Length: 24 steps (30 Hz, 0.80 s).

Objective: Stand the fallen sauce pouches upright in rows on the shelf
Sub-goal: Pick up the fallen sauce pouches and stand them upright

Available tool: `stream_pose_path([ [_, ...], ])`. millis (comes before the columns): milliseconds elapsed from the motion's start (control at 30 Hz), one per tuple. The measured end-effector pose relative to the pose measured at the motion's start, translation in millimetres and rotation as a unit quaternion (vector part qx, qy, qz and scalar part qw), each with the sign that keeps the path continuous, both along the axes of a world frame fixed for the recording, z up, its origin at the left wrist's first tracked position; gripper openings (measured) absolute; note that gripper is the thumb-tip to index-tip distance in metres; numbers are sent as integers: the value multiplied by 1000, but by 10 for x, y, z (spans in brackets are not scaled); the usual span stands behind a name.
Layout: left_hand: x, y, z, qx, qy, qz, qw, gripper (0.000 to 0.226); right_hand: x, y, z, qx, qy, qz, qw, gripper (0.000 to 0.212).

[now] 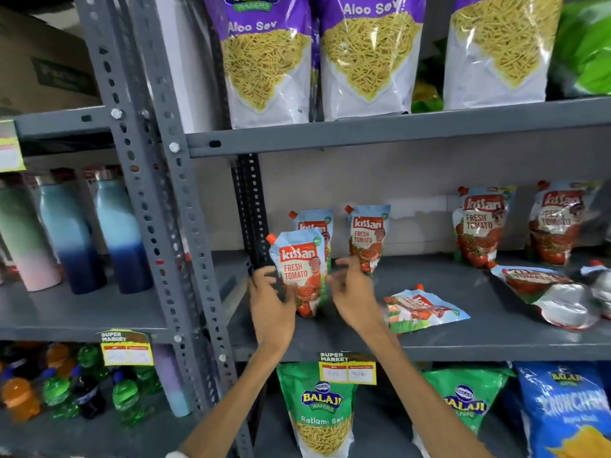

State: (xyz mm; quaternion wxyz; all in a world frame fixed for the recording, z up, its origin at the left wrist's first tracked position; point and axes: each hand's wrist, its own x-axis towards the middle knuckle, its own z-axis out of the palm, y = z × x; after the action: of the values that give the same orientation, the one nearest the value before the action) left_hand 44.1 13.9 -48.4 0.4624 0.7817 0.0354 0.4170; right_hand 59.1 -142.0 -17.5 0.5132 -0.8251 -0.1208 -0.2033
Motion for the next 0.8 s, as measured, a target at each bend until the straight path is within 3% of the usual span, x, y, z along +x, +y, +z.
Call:
stream_pose_path([
  [33,-35,-98,75,4,-20,-25,999,33,-73,-108,74,-9,-25,-41,999,14],
  [100,-43,-319,220,16,-8,-111,994,23,-189,-391,226,-64,-2,-113,992,28],
  [167,11,-541,367,45,40,-184,981,18,-250,-727,330,-145,123,-141,972,45],
  [233,141,-746,482,84,127,-223,963,7,-290,-1062,362,-215,240,-143,936,50],
  [267,226,-834,515,97,181,-237,950,13,-297,-1195,353,-235,277,-140,921,50],
  [400,501,-1131,543,74,434,-260,859,36,-268,-1444,172,-231,397,-114,881,64],
  [467,558,-1205,495,32,520,-291,802,44,-208,-1471,52,-181,412,-103,887,59],
  [533,570,-1219,450,7,549,-316,774,38,-137,-1465,-24,-157,378,-97,907,52],
  [667,525,-1203,406,18,522,-329,787,31,-60,-1455,-56,-129,321,-61,936,47],
  [800,396,-1217,362,-39,447,-293,845,44,-28,-1406,-29,-34,336,57,940,34],
])
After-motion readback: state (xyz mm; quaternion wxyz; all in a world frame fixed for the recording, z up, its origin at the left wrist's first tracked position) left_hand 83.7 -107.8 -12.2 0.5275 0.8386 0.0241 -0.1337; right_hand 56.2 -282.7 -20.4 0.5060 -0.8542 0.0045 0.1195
